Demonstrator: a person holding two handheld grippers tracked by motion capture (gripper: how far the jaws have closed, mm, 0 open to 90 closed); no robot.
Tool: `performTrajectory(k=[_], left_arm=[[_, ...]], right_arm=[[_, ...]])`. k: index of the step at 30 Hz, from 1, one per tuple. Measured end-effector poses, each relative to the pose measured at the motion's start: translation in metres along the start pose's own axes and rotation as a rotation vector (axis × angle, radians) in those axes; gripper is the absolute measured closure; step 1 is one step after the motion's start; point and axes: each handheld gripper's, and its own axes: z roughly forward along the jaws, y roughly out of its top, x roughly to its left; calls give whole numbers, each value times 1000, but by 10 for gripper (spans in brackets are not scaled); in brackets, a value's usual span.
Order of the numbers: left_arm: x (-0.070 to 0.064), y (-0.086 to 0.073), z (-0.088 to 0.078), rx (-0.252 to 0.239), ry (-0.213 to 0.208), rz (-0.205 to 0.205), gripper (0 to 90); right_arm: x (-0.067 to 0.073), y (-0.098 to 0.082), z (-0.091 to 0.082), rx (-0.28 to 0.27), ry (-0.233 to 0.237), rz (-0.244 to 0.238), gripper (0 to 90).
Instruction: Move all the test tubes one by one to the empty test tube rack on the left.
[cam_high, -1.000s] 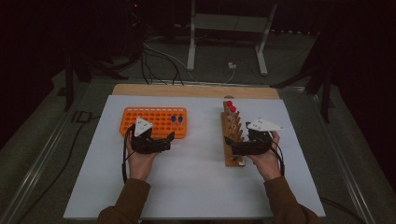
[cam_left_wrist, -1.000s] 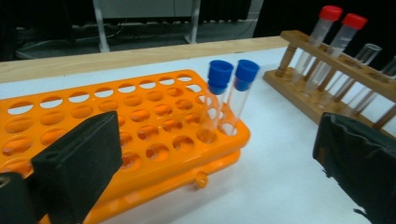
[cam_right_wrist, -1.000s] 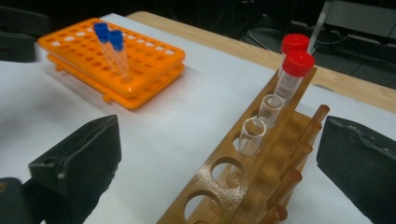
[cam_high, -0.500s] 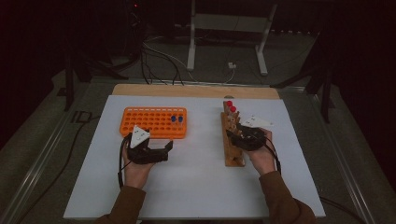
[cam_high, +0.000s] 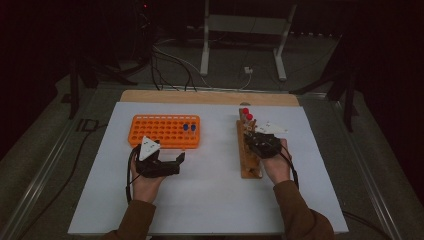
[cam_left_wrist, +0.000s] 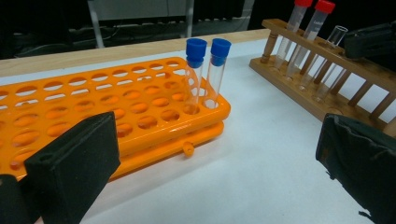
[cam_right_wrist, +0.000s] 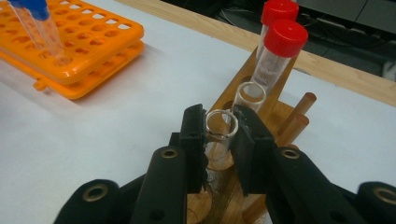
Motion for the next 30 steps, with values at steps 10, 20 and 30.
performTrajectory(k=[10, 20, 30], left_arm=[[0, 0, -1, 1, 0, -2, 2], [-3, 0, 1, 9, -15, 6, 2], [-6, 0, 3, 15, -29, 12, 2]], right_arm=[[1, 1, 2, 12, -17, 2, 755], [0, 7, -5, 3, -4, 9, 766], [-4, 20, -23, -28, 11, 12, 766]])
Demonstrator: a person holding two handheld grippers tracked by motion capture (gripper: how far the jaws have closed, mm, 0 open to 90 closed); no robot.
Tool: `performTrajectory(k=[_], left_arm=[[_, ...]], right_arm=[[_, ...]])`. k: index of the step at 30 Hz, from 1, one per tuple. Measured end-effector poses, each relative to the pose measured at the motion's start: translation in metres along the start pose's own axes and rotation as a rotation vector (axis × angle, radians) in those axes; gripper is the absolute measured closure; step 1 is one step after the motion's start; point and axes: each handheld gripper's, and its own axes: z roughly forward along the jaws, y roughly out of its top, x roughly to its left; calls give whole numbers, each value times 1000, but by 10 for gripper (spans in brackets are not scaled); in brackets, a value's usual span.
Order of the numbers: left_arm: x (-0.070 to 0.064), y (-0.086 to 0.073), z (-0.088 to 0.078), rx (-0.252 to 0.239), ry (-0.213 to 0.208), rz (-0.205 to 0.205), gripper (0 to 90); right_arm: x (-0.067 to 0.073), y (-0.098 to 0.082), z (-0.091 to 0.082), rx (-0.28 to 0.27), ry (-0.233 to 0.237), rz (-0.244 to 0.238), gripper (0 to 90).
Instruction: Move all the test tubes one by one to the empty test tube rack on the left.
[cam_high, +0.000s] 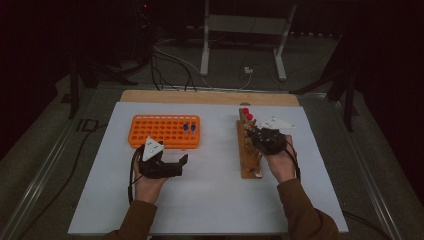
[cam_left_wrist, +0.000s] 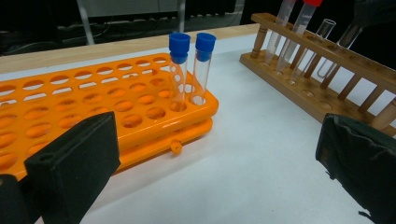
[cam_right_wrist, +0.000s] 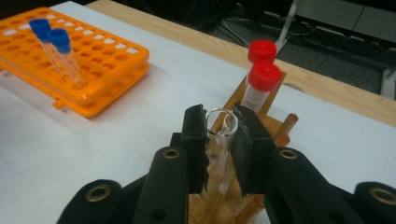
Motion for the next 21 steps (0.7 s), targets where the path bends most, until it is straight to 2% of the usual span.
performTrajectory(k=[11, 15, 21], left_arm=[[-4, 2, 2, 0, -7, 12, 2], [-10, 6, 4, -3, -21, 28, 3], [-19, 14, 9, -13, -36, 52, 3]], right_arm=[[-1, 18, -17, -55, 27, 7, 766], [0, 23, -22, -75, 42, 7, 766], [7, 24, -22, -77, 65, -1, 766]])
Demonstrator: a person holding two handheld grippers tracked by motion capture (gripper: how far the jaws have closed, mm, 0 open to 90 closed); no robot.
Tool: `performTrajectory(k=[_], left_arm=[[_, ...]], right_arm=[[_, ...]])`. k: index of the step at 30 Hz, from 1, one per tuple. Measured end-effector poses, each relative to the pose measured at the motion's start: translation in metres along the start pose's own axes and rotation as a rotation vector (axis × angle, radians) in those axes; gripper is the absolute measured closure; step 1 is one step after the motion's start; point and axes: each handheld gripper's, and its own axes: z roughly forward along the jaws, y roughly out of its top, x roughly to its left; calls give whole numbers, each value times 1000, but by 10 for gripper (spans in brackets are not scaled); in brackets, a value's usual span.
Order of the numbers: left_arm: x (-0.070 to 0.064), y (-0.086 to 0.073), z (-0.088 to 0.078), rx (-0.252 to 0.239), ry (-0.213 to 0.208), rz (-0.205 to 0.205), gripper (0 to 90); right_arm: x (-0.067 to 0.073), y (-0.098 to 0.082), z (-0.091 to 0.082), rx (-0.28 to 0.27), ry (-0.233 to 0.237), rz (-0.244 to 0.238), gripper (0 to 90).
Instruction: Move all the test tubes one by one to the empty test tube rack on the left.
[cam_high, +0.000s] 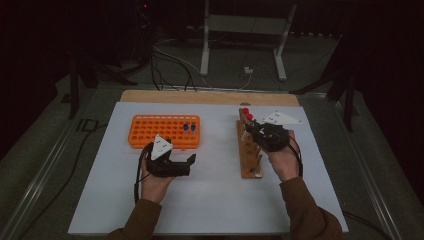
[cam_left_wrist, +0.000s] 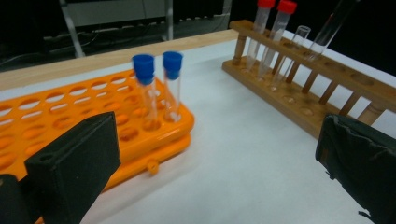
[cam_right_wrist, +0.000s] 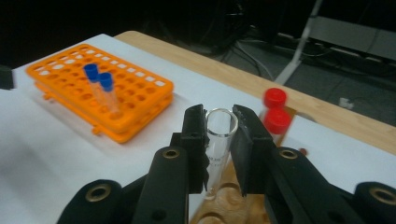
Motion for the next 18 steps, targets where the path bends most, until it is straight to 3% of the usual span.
performTrajectory(k=[9, 18], left_arm=[[-21, 13, 17, -7, -29, 56, 9], [-35, 19, 34, -8, -49, 78, 38]], right_arm=[[19, -2, 9, 16, 61, -16, 766], [35, -2, 14, 18, 108, -28, 765]])
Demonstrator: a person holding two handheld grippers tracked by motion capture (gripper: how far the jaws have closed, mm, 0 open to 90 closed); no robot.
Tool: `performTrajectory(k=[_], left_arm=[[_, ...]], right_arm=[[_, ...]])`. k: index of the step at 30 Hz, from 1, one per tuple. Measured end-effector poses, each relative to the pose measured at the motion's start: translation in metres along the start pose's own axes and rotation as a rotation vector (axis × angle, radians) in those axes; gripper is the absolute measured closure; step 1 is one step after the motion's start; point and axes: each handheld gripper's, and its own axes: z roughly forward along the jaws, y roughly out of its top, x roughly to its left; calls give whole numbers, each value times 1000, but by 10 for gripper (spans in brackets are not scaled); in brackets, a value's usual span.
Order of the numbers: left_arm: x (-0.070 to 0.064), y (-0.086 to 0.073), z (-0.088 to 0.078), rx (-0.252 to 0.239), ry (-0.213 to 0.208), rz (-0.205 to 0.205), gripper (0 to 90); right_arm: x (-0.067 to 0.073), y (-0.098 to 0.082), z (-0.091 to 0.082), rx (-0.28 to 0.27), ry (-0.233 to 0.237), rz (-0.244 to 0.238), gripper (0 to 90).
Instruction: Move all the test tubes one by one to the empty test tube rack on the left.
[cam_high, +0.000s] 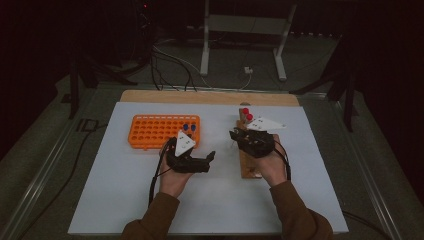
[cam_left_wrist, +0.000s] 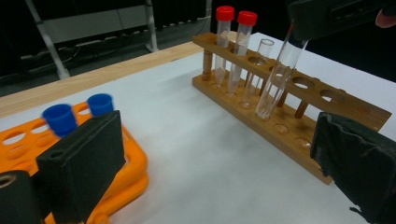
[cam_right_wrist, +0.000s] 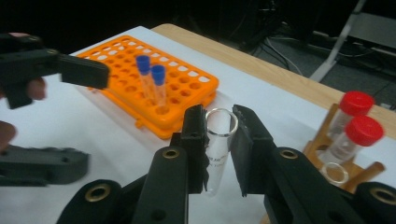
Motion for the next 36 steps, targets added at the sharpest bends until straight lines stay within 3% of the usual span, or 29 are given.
performTrajectory(k=[9, 15, 17, 19, 20, 21, 24, 30, 36], left_arm=[[-9, 2, 14, 19, -26, 23, 79], [-16, 3, 21, 9, -44, 40, 179], [-18, 3, 22, -4, -49, 41, 295], [-19, 4, 23, -17, -57, 43, 345], [-19, 4, 23, -20, -62, 46, 438], [-19, 5, 23, -25, -70, 48, 438], [-20, 5, 24, -31, -91, 57, 558], [-21, 5, 23, -46, -115, 59, 687], [-22, 5, 23, -39, -126, 78, 748]], right_arm=[[10, 0, 4, 11, 40, -4, 764], [17, 1, 7, 10, 66, -12, 763], [20, 1, 9, 13, 79, -11, 763], [21, 1, 9, 12, 85, -7, 763], [22, 1, 10, 10, 94, -3, 763], [22, 1, 10, 10, 94, -3, 763], [24, 1, 10, 9, 103, -5, 763], [25, 0, 12, 13, 116, 2, 763], [26, 0, 12, 14, 116, 1, 763]])
